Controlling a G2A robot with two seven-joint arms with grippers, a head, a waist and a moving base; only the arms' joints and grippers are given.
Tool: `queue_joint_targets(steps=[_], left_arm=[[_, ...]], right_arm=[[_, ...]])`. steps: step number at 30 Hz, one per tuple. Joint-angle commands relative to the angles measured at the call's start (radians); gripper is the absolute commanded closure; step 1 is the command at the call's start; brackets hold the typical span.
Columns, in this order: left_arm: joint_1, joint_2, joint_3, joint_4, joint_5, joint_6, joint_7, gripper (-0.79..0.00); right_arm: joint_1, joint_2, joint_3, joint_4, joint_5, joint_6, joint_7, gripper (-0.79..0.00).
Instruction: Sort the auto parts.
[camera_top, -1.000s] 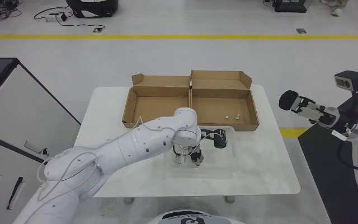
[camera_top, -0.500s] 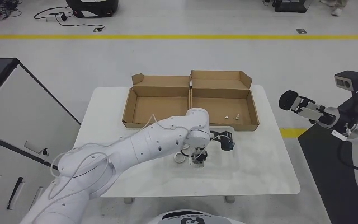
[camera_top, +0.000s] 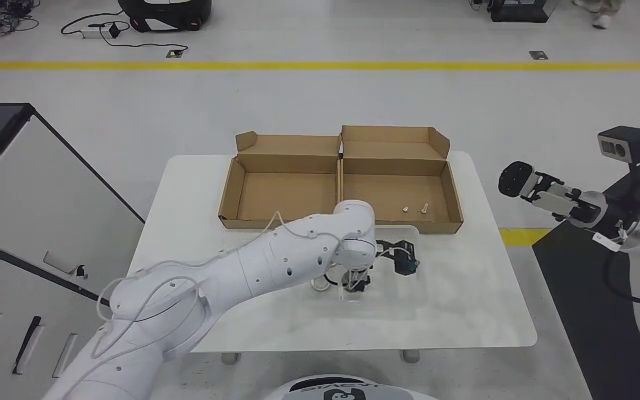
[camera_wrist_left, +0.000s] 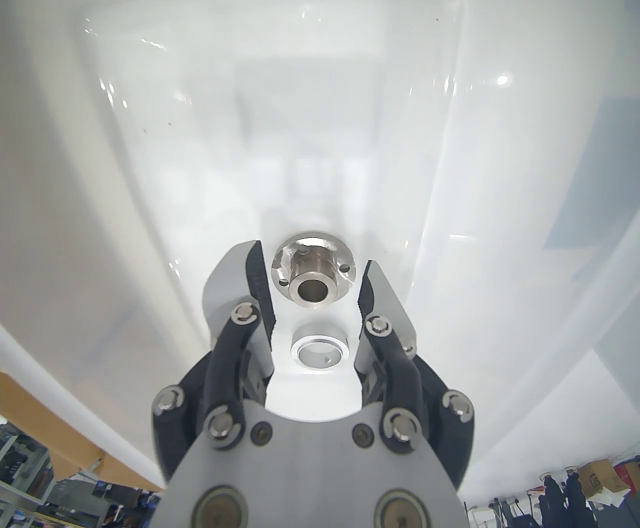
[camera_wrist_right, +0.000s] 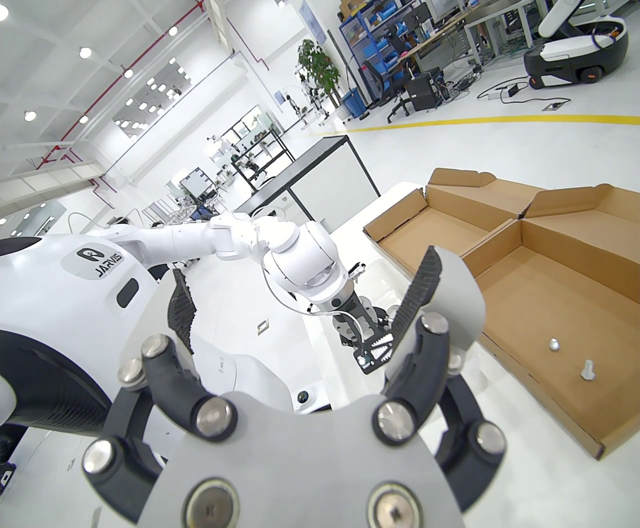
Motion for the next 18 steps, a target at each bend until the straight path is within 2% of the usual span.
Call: queue_joint_targets(steps=[1, 3, 18], left_arm=[[0.002, 0.003, 0.000, -0.003, -0.002, 0.001, -0.001, -0.449], [0.003, 0.007, 0.000, -0.005, -0.003, 0.003, -0.003, -0.422], [0.004, 0.025, 0.000, -0.009, 0.002, 0.005, -0.005, -0.366]], right_arm=[[0.000, 0.000, 0.000, 0.000, 0.000, 0.000, 0.000, -0.785], [0.000, 0.000, 0.000, 0.000, 0.000, 0.000, 0.000, -0.785], [0.000, 0.000, 0.000, 0.000, 0.000, 0.000, 0.000, -0.785]])
